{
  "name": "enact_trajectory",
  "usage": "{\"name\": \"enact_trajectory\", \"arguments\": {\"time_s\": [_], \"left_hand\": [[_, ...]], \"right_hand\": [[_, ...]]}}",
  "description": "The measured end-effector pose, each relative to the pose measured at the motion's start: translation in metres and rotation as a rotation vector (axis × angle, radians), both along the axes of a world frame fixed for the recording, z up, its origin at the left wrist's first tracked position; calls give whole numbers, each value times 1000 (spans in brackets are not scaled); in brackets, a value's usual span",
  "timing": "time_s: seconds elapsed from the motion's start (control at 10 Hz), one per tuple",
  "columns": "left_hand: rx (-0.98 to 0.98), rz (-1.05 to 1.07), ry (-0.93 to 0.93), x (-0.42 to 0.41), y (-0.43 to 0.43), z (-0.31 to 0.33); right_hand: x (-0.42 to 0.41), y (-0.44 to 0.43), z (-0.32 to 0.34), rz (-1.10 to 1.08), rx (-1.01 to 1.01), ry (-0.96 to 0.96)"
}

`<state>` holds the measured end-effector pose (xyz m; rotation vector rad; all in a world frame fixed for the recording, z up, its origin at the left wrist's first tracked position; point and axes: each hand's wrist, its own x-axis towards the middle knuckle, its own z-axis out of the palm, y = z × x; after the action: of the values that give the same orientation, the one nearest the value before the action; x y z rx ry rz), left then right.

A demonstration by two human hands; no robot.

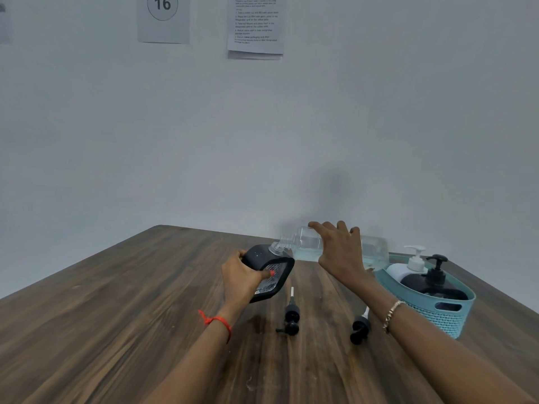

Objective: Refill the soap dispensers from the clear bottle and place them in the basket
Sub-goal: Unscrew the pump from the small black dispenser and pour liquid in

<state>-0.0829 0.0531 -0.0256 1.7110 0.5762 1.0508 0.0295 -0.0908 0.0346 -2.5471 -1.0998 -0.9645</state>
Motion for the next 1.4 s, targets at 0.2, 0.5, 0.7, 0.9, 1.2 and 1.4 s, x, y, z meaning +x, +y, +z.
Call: {"name": "enact_trajectory", "arguments": {"time_s": [0.2, 0.5, 0.7, 0.9, 1.2, 1.4], "left_hand": [[-13, 5, 7, 2, 2, -2], [-16, 7, 0, 0, 1, -2], [-16, 6, -4, 1, 0, -4], [-8, 8, 6, 5, 2, -7], [-32, -26, -1, 5, 3, -8], [-93, -92, -37, 6, 6, -4]], "right_hand": [[0, -1, 0, -7, -5, -9], [0, 0, -1, -12, -10, -6], [0, 0, -2, -12, -14, -16], [1, -2, -2, -16, -13, -14], [7, -4, -3, -8, 36, 67], [16, -5, -6, 142, 254, 366]]}}
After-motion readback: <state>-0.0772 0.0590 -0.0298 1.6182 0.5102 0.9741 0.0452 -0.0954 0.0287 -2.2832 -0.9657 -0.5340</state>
